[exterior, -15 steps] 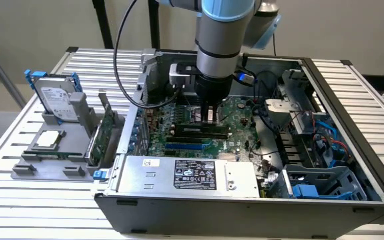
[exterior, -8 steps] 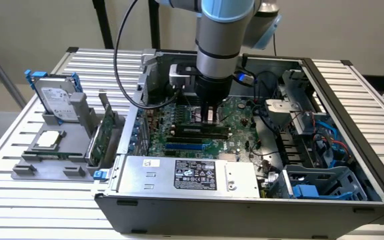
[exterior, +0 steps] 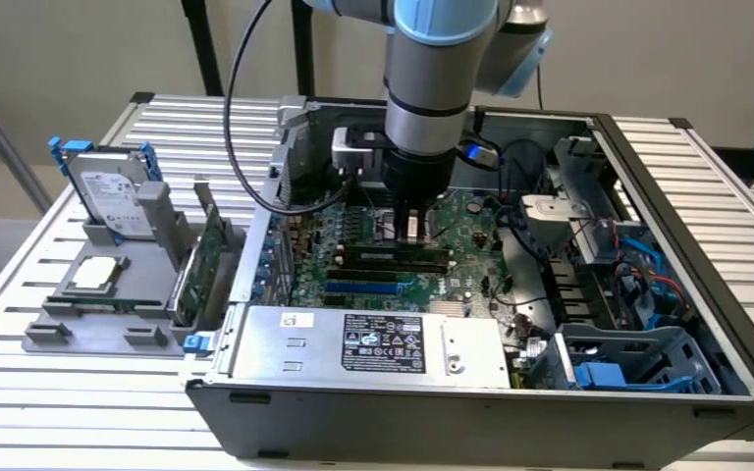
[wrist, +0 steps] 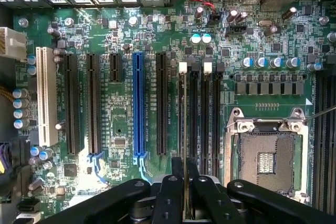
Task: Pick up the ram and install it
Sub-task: 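Insert the ram into the slot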
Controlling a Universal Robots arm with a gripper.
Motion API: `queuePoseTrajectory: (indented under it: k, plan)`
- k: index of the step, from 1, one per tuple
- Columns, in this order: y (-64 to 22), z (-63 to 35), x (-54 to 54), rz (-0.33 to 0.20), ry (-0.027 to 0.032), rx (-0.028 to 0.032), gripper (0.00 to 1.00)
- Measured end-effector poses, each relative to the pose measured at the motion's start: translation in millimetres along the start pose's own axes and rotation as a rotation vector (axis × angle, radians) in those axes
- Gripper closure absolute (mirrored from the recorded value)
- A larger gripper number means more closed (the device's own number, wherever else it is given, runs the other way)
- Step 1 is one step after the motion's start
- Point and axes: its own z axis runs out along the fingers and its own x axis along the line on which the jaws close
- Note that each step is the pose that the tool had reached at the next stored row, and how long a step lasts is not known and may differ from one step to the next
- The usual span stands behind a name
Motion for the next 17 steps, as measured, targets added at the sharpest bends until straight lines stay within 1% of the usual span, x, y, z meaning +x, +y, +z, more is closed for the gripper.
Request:
queuePoseTrajectory:
  k: [7, 12, 17]
  plan:
    - [0.2, 1.8, -1.7, -0.003, -0.0001, 0.0035, 1.0]
    - [2.2, 2.2, -2.1, -0.003, 0.0, 0.0038, 1.0]
    - [2.4, 3.6, -2.1, -0.003, 0.0001, 0.0037, 1.0]
